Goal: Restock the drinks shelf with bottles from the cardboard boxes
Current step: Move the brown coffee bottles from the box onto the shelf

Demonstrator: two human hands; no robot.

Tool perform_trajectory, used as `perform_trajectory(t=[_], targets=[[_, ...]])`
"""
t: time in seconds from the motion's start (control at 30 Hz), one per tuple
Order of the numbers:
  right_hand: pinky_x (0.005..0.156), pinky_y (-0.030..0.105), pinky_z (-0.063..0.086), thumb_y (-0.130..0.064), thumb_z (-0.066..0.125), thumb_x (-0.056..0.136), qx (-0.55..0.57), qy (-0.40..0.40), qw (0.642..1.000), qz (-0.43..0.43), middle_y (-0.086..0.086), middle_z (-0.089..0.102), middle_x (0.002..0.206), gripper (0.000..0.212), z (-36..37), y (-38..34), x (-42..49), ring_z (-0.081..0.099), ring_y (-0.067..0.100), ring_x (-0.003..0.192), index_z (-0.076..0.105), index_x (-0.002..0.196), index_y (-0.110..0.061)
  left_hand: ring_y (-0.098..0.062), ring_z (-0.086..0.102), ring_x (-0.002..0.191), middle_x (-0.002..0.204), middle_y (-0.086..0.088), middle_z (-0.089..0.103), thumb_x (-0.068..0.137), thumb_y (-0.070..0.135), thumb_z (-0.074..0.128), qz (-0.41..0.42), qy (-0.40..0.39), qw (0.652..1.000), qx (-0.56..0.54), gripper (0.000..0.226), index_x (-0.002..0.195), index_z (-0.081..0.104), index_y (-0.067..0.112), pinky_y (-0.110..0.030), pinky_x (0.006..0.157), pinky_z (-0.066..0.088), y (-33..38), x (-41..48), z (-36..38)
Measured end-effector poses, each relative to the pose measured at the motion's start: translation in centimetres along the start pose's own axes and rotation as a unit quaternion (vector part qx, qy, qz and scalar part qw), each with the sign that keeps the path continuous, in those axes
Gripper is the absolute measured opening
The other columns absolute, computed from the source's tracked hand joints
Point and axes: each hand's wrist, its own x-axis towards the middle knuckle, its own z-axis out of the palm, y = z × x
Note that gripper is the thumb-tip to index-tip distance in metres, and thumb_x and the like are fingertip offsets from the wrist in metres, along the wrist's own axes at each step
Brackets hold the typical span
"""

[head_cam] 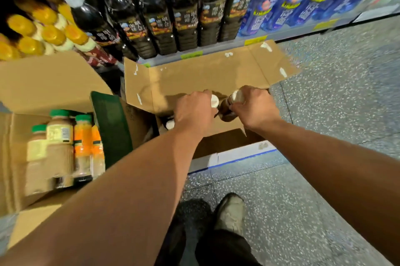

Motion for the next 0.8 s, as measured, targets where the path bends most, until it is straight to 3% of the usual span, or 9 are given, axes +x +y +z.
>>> perform_trajectory(t=[0.23, 0.3, 0.43, 0.53, 0.63, 0.8], targets=[[0.067, 0.026, 0.036, -0.03, 0.063, 0.082, -0.039, 0.042, 0.997, -0.045, 0.017, 0.066, 0.104, 0.025, -15.4, -7.5, -5.4, 0.061, 0.034, 0.097, 0.065, 0.099, -0.011, -0.025, 0.061, 0.097, 0.109, -0.005, 0.064, 0.091, 0.038, 0.058, 0.008, 0.004, 0.999, -0.033, 0.028, 0.11, 0.059, 0.019, -0.032, 0.067, 0.042, 1.4, -5.4, -16.2], [0.068, 0.028, 0.039, -0.032, 0.064, 0.079, -0.055, 0.061, 0.994, -0.067, 0.016, 0.065, 0.097, 0.02, -19.8, -9.9, -6.8, 0.061, 0.035, 0.095, 0.063, 0.088, -0.015, -0.025, 0.062, 0.096, 0.106, -0.003, 0.065, 0.089, 0.037, 0.061, 0.013, 0.022, 0.998, -0.056, 0.025, 0.107, 0.06, 0.02, -0.033, 0.07, 0.046, 1.2, -6.6, -21.0], [0.059, 0.027, 0.039, -0.031, 0.063, 0.074, -0.056, 0.091, 0.988, -0.113, 0.009, 0.058, 0.073, 0.02, -27.7, -14.5, -9.4, 0.058, 0.032, 0.076, 0.056, 0.069, -0.012, -0.028, 0.057, 0.11, 0.122, -0.005, 0.059, 0.088, 0.04, 0.062, -0.003, 0.046, 0.997, -0.062, 0.041, 0.124, 0.058, 0.02, -0.036, 0.083, 0.046, 1.3, -9.3, -30.6], [0.052, 0.025, 0.034, -0.033, 0.063, 0.073, -0.078, 0.116, 0.979, -0.146, 0.005, 0.051, 0.066, 0.019, -33.1, -17.8, -11.3, 0.054, 0.03, 0.07, 0.057, 0.07, -0.014, -0.029, 0.058, 0.108, 0.116, -0.003, 0.061, 0.085, 0.038, 0.065, 0.0, 0.091, 0.994, -0.061, 0.036, 0.116, 0.061, 0.021, -0.034, 0.078, 0.046, 1.4, -11.2, -37.0], [0.055, 0.027, 0.035, -0.042, 0.067, 0.069, -0.12, 0.134, 0.97, -0.16, 0.005, 0.052, 0.071, 0.032, -37.5, -20.6, -13.3, 0.051, 0.028, 0.069, 0.059, 0.076, -0.012, -0.028, 0.058, 0.108, 0.121, -0.003, 0.06, 0.083, 0.042, 0.065, 0.001, 0.089, 0.995, -0.045, 0.045, 0.123, 0.059, 0.021, -0.035, 0.082, 0.05, 1.5, -13.4, -43.0], [0.047, 0.024, 0.029, -0.037, 0.067, 0.068, -0.131, 0.163, 0.959, -0.192, 0.007, 0.05, 0.061, 0.027, -43.6, -25.1, -17.0, 0.049, 0.028, 0.061, 0.058, 0.064, -0.011, -0.029, 0.06, 0.093, 0.103, -0.006, 0.064, 0.082, 0.047, 0.065, 0.0, 0.113, 0.993, -0.03, 0.041, 0.109, 0.065, 0.016, -0.033, 0.066, 0.044, 1.1, -17.4, -50.9]])
